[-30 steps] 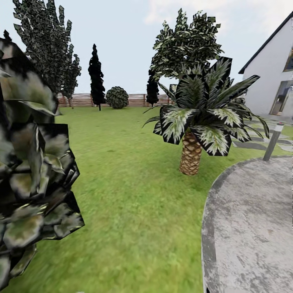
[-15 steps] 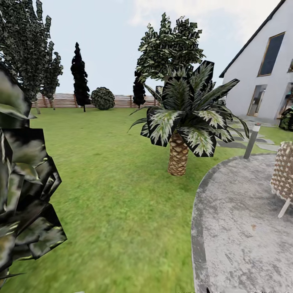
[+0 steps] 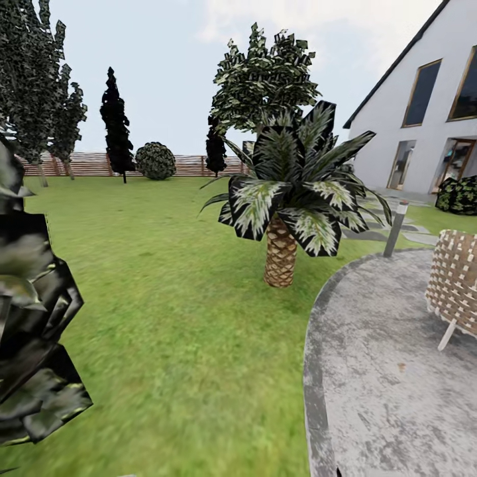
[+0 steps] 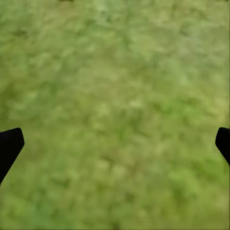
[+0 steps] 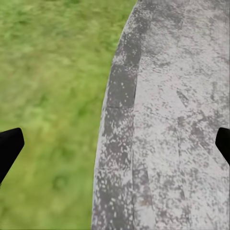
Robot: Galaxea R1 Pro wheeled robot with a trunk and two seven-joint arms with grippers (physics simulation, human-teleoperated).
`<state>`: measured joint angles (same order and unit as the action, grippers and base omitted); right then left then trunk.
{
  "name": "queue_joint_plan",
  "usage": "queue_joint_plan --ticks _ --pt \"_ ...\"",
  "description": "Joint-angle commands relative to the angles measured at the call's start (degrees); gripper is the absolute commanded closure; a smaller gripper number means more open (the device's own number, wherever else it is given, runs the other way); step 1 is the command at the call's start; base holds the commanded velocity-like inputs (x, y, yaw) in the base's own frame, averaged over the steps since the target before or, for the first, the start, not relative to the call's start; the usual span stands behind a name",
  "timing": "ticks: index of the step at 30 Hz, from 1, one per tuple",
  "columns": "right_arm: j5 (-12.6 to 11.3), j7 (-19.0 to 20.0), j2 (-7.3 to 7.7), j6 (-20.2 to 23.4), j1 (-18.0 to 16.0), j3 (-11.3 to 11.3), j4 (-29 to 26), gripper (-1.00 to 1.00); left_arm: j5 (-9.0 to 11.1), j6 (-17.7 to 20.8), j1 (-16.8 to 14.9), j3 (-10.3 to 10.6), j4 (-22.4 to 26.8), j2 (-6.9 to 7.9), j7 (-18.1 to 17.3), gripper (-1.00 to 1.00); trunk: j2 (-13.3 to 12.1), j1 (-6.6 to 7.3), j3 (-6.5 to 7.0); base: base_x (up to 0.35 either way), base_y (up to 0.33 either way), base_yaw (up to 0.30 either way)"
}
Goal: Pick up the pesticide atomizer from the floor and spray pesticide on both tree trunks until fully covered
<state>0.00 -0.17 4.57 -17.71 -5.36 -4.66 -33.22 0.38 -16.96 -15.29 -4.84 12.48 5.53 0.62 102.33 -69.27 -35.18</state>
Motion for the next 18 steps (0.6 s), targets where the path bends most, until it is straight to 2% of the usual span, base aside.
queue_joint_plan --ticks 1,18 --pt "0.0 0.0 0.00 0.0 0.0 0.0 0.0 -1.00 0.0 0.0 0.0 0.0 0.0 0.00 0.0 -1.00 0.0 0.00 0.00 0.310 0.000 -0.001" --pt "0.0 0.0 0.00 0.0 0.0 0.0 0.0 -1.00 0.0 0.0 0.0 0.0 0.0 0.01 0.0 -1.00 0.0 0.00 0.00 0.335 0.000 0.000"
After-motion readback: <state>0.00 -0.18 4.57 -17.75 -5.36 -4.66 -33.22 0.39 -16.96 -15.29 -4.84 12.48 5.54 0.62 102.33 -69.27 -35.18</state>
